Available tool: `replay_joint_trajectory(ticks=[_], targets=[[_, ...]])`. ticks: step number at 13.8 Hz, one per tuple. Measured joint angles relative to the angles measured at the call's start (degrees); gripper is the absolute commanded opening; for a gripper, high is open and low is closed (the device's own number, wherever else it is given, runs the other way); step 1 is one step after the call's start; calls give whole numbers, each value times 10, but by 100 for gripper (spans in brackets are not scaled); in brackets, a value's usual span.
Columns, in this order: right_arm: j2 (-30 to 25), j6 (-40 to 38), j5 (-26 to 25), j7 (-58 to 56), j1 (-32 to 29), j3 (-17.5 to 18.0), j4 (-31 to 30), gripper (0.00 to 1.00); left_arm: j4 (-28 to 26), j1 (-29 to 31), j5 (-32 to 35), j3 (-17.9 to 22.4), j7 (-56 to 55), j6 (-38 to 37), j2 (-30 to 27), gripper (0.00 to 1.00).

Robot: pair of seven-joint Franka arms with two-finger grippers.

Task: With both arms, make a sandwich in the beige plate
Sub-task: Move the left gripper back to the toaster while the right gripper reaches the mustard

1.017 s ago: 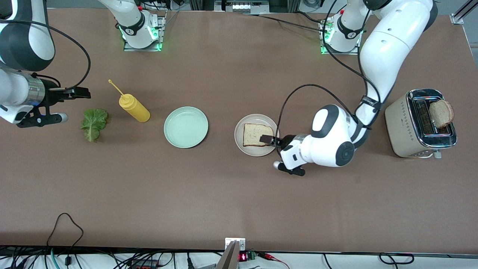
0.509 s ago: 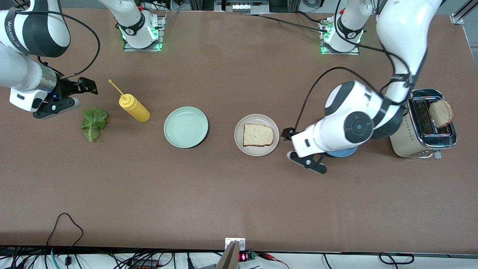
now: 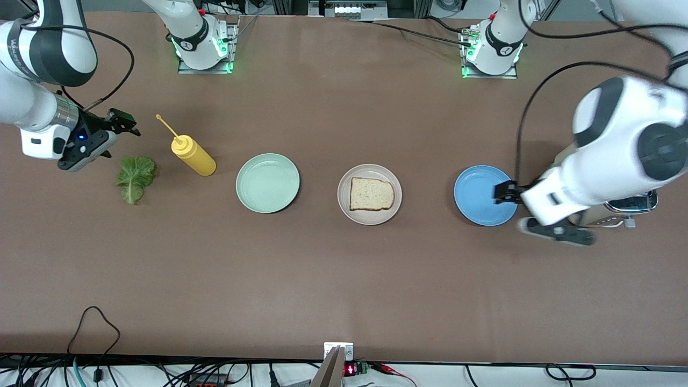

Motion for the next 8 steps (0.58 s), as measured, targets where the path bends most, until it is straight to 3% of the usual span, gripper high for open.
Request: replay_joint_trajectory(ticks=[2, 5, 8], targets=[[1, 12, 43, -75, -12, -1, -19, 100, 0, -8, -3, 59, 0, -1, -28, 100], [1, 12, 103, -173, -33, -1, -30, 100, 0, -82, -46, 202, 8, -1, -70, 100], [10, 8, 146, -270, -66, -3, -44, 100, -18, -104, -72, 250, 35, -11, -121, 100]])
